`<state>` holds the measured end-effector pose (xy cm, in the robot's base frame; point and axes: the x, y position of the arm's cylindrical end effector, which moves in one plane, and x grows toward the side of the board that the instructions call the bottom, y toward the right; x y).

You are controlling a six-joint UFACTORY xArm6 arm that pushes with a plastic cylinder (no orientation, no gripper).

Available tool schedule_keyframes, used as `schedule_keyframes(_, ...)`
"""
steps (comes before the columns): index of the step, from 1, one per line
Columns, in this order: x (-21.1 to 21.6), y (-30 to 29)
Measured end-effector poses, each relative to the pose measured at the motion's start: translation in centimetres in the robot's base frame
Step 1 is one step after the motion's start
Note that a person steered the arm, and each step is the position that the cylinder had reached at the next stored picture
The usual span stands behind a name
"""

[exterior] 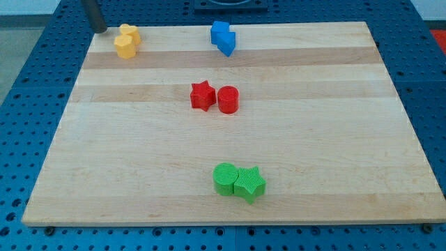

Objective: Move the yellow heart to the right of the yellow hexagon

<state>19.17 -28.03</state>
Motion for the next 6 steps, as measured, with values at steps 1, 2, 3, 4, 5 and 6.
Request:
schedule_keyframes(1, 0.4, 2.6)
schedule_keyframes(2, 1.8, 6.3)
schedule_keyframes(3, 3.7, 10.5)
schedule_keyframes(4, 2.9, 11.0)
schedule_keyframes(5, 1.5, 8.6)
schedule_keyframes(6, 1.8, 4.2)
